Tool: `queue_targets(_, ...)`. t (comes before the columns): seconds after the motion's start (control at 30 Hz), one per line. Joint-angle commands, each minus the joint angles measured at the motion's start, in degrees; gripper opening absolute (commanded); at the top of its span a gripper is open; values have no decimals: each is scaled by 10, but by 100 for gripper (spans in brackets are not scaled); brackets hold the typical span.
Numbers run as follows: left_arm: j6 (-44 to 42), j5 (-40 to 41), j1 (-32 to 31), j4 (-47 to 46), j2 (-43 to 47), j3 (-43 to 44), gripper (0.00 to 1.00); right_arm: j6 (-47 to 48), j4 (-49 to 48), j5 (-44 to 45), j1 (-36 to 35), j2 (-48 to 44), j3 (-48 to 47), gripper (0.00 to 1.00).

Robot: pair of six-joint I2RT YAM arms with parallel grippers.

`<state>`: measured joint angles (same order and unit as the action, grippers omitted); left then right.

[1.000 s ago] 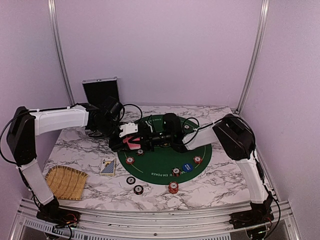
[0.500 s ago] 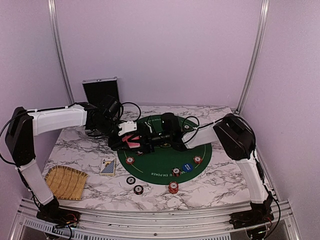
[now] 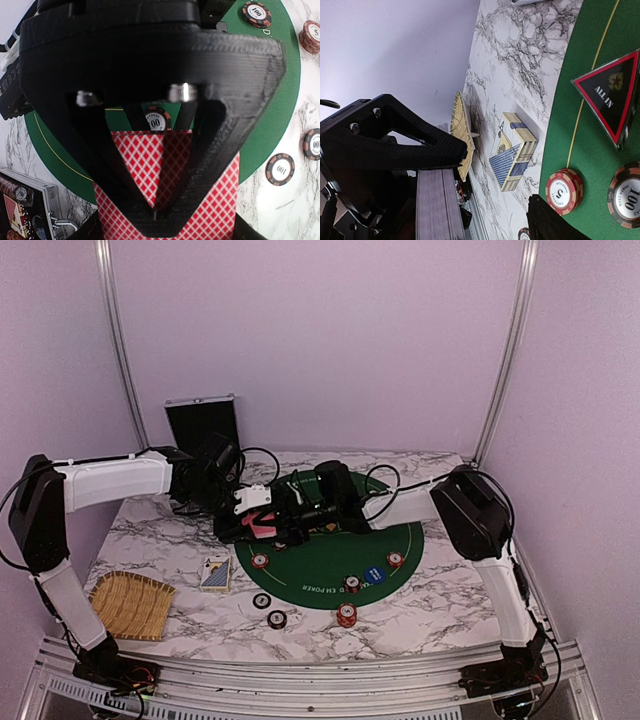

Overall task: Distribute texas hold em gaming equipment
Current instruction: Pick up the poker card from the face-down deck piles.

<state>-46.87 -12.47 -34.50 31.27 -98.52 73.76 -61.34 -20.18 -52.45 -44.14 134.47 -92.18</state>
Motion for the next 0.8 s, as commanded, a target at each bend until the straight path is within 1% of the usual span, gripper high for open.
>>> queue_targets(0.0,3,2,2,-4,25,-2,22,18,27,3,-4,-13,-21,67)
queue_targets(0.13,2,4,2,-3,21,0,21,20,34,-1,-7,-6,-30,68)
queue_targets(0.33,4,11,3,-4,17,0,20,44,71,5,-8,-2,-46,67)
queue_targets(0.4,7,11,3,-3,18,2,19,61,97,12,-8,-3,-52,65)
queue_targets(0.43,8,11,5,-3,19,0,19,73,112,15,-6,-7,-51,60)
queue_targets(0.53,9,11,9,-4,21,-2,17,81,120,18,-3,-16,-43,57)
queue_targets(0.77,12,4,15,-4,25,-4,16,95,136,16,0,-27,-41,55)
